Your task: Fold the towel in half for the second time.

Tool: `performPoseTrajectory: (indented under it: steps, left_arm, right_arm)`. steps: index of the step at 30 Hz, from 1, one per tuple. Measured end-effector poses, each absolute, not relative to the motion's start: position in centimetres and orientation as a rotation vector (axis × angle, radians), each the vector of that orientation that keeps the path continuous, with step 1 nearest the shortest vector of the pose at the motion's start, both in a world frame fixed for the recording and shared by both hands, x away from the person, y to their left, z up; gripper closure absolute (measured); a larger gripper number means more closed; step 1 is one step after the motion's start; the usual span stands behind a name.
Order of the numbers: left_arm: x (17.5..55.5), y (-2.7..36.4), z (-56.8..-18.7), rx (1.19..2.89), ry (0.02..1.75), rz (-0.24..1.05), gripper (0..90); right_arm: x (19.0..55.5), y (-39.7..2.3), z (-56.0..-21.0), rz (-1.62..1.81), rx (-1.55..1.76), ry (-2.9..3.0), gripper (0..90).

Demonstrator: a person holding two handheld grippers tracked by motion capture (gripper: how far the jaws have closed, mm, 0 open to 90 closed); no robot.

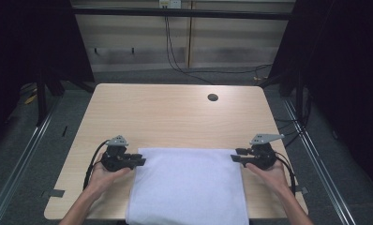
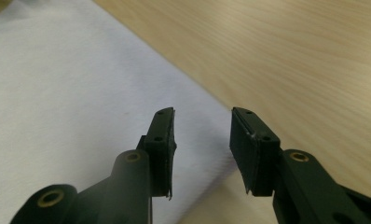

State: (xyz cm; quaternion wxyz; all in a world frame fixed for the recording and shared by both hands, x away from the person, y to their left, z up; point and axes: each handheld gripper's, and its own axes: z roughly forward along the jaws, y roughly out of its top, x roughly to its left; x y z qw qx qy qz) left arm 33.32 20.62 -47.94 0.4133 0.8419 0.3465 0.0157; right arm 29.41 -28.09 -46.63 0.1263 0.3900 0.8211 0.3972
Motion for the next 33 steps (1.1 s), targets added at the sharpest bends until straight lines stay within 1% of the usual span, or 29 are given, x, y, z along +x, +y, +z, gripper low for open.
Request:
performPoseTrajectory:
  steps: [3,7,9,11,15,17,21,22,24,25,28,30,32,33]
  left_arm:
    - [33.7,21.0,-47.8,2.098,0.886,0.065,68.0]
    - [33.7,21.2,-47.8,2.088,0.882,0.078,66.5]
    - [33.9,21.5,-47.8,2.064,0.891,0.067,65.6]
    - [34.2,21.7,-47.9,2.021,0.894,0.047,64.3]
    - [35.1,21.8,-47.8,2.016,0.896,0.090,62.4]
    - [35.8,21.9,-47.9,2.016,0.916,0.104,59.6]
    - [37.1,21.8,-48.4,1.972,0.973,0.077,58.1]
    - [37.3,21.7,-48.6,1.973,0.977,0.053,56.6]
    - [37.2,21.2,-48.8,2.021,0.957,0.098,56.8]
    - [37.2,21.1,-48.8,2.026,0.947,0.094,55.7]
    - [37.3,20.9,-49.2,2.056,0.963,0.102,50.9]
    - [37.5,20.8,-49.9,2.083,0.977,0.064,49.0]
    - [37.5,20.7,-50.2,2.107,0.953,0.064,49.9]
    - [37.5,20.6,-50.2,2.106,0.960,0.074,51.3]
  right_arm:
    - [31.0,-28.9,-47.0,1.163,1.188,2.379,60.2]
    - [32.5,-28.8,-48.2,1.143,1.209,2.379,60.5]
    - [33.1,-28.5,-48.7,1.198,1.237,2.368,60.2]
    - [33.4,-28.0,-49.0,1.179,1.226,2.394,59.7]
    - [33.4,-27.9,-49.3,1.144,1.252,2.391,59.6]
    - [33.4,-27.9,-49.4,1.115,1.249,2.374,59.6]
    - [33.4,-27.7,-50.0,1.096,1.256,2.428,60.1]
    - [33.4,-27.6,-50.1,1.097,1.250,2.438,60.0]
    - [33.3,-27.4,-50.1,1.069,1.233,2.444,60.3]
    - [33.3,-27.4,-50.0,1.050,1.240,2.446,60.6]
    - [33.1,-27.4,-50.0,1.057,1.238,2.459,64.8]
    - [33.1,-27.6,-50.0,1.073,1.257,2.464,67.9]
    - [33.1,-27.7,-49.9,1.081,1.264,2.483,71.2]
    - [33.0,-27.7,-50.0,1.092,1.269,2.487,74.9]
